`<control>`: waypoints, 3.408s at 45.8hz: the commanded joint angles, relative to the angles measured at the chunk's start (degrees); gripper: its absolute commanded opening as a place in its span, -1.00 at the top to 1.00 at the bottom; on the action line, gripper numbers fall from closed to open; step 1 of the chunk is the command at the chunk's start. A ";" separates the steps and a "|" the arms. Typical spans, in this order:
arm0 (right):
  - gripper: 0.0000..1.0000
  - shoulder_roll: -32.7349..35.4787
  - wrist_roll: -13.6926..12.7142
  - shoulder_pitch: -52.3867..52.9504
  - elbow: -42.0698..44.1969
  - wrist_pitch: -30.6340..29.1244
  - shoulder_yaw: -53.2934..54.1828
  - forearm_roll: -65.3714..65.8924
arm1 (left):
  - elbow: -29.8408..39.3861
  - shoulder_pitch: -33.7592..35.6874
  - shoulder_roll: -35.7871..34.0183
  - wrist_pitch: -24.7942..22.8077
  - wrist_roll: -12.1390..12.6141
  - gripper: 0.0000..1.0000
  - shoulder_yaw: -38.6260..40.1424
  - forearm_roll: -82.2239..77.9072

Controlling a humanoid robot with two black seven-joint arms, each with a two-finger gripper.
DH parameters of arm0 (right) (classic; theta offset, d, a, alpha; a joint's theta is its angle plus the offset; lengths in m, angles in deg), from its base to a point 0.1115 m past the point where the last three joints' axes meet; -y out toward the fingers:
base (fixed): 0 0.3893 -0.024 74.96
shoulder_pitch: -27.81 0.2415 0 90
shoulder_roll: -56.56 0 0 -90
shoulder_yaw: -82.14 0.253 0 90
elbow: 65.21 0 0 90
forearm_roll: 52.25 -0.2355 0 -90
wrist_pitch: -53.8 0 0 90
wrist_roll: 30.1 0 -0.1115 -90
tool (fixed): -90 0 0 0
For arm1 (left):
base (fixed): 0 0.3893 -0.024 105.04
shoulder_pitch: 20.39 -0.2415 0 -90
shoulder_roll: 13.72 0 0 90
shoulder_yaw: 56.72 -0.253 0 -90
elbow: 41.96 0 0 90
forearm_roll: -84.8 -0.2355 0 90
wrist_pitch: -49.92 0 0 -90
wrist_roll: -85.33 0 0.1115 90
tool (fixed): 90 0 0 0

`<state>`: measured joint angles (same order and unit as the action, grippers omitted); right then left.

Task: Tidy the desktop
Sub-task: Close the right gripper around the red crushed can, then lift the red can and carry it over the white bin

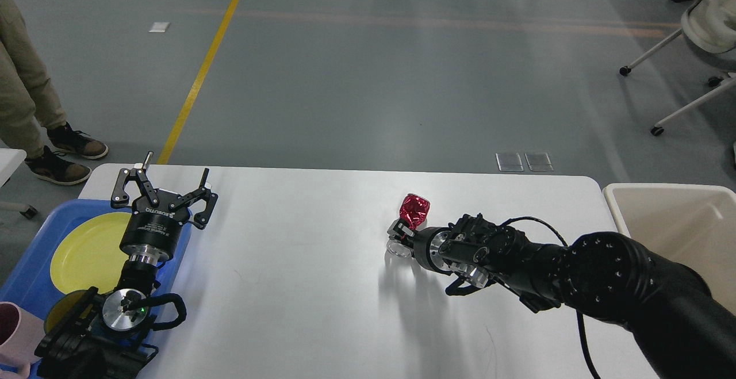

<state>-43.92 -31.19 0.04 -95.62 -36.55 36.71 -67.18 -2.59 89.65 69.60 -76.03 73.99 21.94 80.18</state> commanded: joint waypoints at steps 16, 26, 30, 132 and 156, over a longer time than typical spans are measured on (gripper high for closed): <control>1.00 0.03 -3.83 0.79 -0.44 -4.49 2.71 0.34 | 0.00 0.00 0.00 0.00 0.00 -0.93 0.00 -0.04; 1.00 0.12 -4.27 1.40 -0.44 -5.54 2.97 0.34 | 0.00 0.00 0.00 0.00 0.00 -0.93 0.00 0.05; 1.00 0.12 -4.27 1.40 -0.35 -5.71 2.97 0.34 | 0.00 0.00 0.00 0.00 0.00 -0.93 0.00 -0.04; 1.00 32.37 -10.95 82.17 -68.03 -38.32 -29.72 2.19 | 0.00 0.00 0.00 0.00 0.00 -0.93 0.00 0.05; 1.00 51.35 -10.95 60.83 -44.93 -37.27 -42.12 12.56 | 0.00 -0.09 0.00 0.00 0.00 -0.93 0.00 -0.04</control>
<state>1.32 -42.23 69.16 -148.79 -73.81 -5.65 -57.84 -2.59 89.57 69.60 -76.03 73.99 21.94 80.16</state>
